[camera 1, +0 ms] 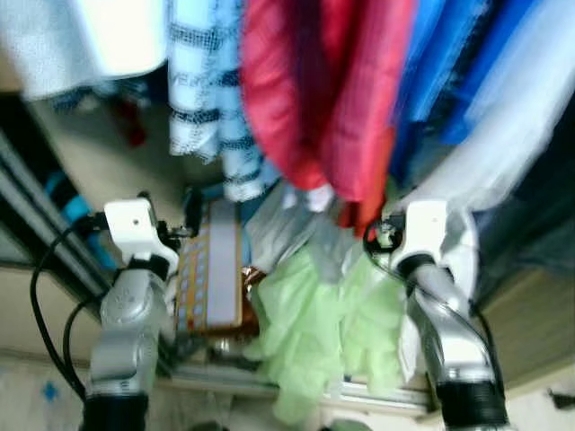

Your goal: Clean up the room

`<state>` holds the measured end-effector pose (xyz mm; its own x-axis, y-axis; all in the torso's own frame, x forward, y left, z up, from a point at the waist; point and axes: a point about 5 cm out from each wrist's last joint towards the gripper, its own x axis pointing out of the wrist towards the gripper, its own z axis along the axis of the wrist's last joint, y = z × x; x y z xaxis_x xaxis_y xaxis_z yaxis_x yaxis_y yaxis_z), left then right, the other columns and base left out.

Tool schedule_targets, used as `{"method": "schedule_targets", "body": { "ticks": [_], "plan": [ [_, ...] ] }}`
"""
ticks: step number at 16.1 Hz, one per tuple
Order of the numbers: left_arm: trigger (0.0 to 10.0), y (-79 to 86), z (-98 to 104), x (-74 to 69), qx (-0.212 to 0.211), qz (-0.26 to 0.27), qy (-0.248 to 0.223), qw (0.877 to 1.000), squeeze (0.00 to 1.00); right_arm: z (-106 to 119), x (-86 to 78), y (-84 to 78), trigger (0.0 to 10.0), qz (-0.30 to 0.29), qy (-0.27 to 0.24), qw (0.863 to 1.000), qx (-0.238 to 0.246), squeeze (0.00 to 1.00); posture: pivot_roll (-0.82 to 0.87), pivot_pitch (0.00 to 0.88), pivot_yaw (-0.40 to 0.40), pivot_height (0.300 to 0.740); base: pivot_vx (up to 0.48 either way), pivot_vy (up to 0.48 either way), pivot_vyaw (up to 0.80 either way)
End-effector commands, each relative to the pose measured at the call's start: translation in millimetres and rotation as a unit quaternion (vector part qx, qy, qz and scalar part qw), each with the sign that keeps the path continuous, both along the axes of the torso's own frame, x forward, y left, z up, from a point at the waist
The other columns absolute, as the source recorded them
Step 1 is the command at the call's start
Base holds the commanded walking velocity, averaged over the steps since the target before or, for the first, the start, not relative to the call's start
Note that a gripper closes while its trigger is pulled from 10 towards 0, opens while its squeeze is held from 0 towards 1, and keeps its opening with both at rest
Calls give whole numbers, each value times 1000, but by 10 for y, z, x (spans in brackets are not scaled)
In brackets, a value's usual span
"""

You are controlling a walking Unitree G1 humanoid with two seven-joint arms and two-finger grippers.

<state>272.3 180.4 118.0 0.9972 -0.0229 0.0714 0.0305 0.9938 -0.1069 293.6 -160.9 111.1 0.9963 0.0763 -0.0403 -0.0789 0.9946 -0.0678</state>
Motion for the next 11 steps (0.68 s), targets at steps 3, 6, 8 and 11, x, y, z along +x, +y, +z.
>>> {"method": "schedule_targets", "body": {
  "ticks": [3, 6, 8, 11],
  "plan": [
    [10000, 45, -240, -128, 6, 9, 48, 999, 0, 34, -23, 39, 10000, 7, -13, 1000, -1, 0, -33, 0, -13, 740, 0, 0, 0],
    [10000, 108, -370, -303, 18, 13, 79, 997, 0, -80, -158, -51, 10000, -5, 11, 1000, -7, 0, -35, 0, -5, 740, 0, 0, 0],
    [10000, 113, -434, -484, 27, 9, 96, 995, 0, -138, -348, -103, 10000, 1, 19, 1000, -23, 0, -32, 0, -10, 740, 0, 0, 0],
    [10000, 131, -369, -546, 61, 23, 84, 994, 0, -30, -475, -119, 10000, 14, -2, 999, -38, 0, -29, 0, -17, 740, 0, 0, 0]
  ]
}}
